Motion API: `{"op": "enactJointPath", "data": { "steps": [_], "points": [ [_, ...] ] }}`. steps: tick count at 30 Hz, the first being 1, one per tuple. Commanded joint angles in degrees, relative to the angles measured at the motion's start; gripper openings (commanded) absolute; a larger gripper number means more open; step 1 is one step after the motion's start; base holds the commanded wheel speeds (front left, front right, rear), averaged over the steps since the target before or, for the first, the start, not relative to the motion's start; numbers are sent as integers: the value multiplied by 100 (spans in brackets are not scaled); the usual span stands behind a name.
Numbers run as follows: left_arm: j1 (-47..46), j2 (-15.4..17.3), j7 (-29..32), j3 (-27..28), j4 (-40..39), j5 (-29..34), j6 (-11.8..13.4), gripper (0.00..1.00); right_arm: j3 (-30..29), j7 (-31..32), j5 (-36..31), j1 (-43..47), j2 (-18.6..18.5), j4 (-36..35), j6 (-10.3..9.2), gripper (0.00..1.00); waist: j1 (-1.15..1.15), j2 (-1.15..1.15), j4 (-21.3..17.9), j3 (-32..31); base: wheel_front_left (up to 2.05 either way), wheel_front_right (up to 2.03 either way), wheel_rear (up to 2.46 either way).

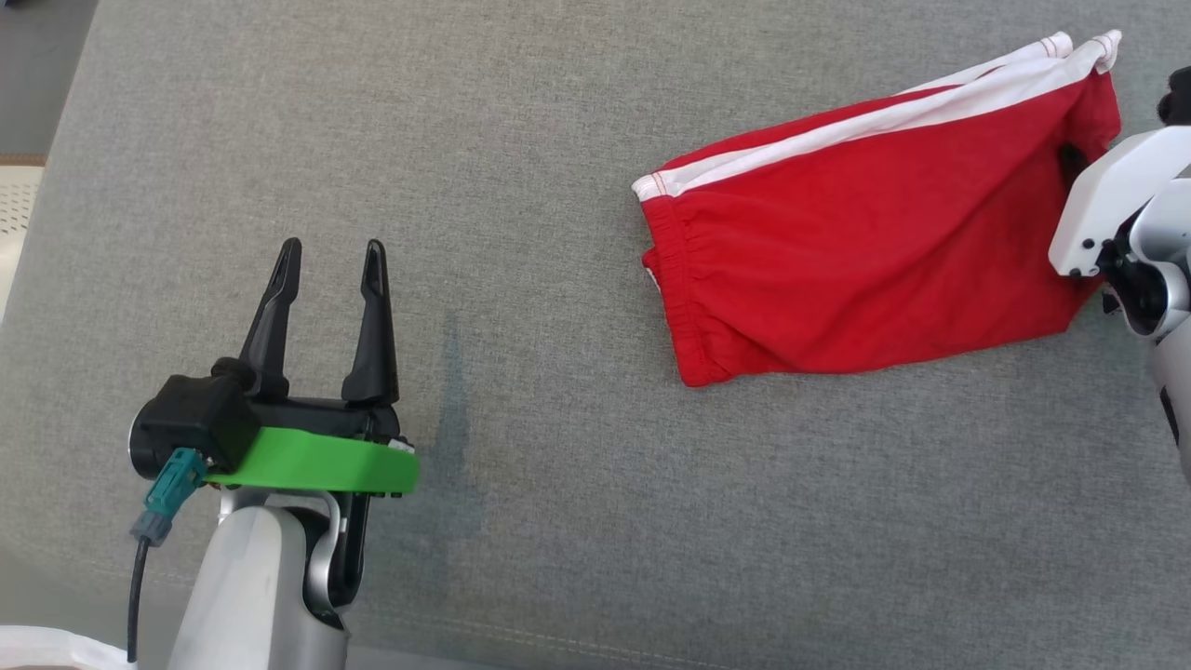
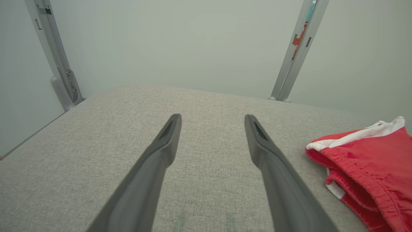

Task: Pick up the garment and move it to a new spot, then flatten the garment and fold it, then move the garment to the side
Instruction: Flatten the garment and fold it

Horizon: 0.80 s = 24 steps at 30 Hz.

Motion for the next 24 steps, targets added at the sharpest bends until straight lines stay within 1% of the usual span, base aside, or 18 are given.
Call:
{"op": "enactJointPath", "data": {
  "steps": [1, 3, 7, 14, 19, 21, 24],
  "points": [
    [57, -6, -16, 6, 6, 4, -32, 100, 137, 124, 56, 418, 71, 157, 17, 0, 0, 0, -32, -28, 0, 0, 0],
    [78, -7, -16, 3, 25, 18, -36, 100, 171, 26, 98, 442, 21, 69, 15, 0, 0, 0, -64, -62, 0, 0, 0],
    [127, -6, -16, 11, 69, 44, -33, 100, 6, -411, 98, 444, -136, -101, 10, 0, 0, 0, -159, -204, 0, 0, 0],
    [226, -3, -16, 26, 115, 95, -40, 100, -573, -970, -72, 795, -232, -303, 11, 0, 0, 0, -384, -530, 0, 0, 0],
    [298, -3, -16, 4, 178, 115, -43, 100, -1027, -1123, -266, 1161, -310, -619, 11, 0, 0, 0, -514, -738, 0, 0, 0],
    [307, -2, -16, -12, 205, 111, -44, 100, -1225, -1123, -450, 1342, -421, -744, 10, 0, 0, 0, -543, -821, 0, 0, 0],
    [360, -2, -16, -45, 268, 118, -45, 100, -1589, -1060, -800, 1591, -410, -977, 11, 0, 0, 0, -569, -971, 0, 0, 0]
  ]
}}
